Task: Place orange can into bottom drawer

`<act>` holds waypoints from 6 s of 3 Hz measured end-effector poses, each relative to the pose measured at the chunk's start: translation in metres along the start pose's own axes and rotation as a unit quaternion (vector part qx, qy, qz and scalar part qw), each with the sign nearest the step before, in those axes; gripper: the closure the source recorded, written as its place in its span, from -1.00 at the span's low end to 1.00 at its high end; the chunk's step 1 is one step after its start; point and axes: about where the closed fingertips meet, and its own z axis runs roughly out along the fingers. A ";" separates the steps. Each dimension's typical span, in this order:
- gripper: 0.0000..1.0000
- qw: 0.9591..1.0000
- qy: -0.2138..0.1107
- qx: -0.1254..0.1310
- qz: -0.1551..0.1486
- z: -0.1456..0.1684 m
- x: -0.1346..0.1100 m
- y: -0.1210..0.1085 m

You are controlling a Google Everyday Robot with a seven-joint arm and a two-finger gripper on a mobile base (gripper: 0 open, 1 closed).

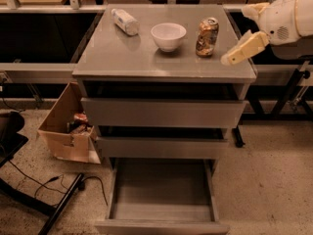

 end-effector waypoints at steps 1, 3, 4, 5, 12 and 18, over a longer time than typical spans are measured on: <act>-1.00 0.994 -0.089 0.011 0.061 0.046 0.005 -0.046; -1.00 0.993 -0.093 0.010 0.067 0.052 0.014 -0.050; -1.00 0.991 -0.095 0.039 0.081 0.063 0.016 -0.071; -1.00 0.986 -0.089 0.100 0.098 0.088 0.018 -0.117; 1.00 0.969 -0.129 0.144 0.156 0.117 0.011 -0.136; 1.00 0.953 -0.150 0.151 0.215 -0.022 0.175 0.157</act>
Offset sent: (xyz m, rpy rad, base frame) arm 0.0496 0.0060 -0.0099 0.1705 -0.0110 -0.0195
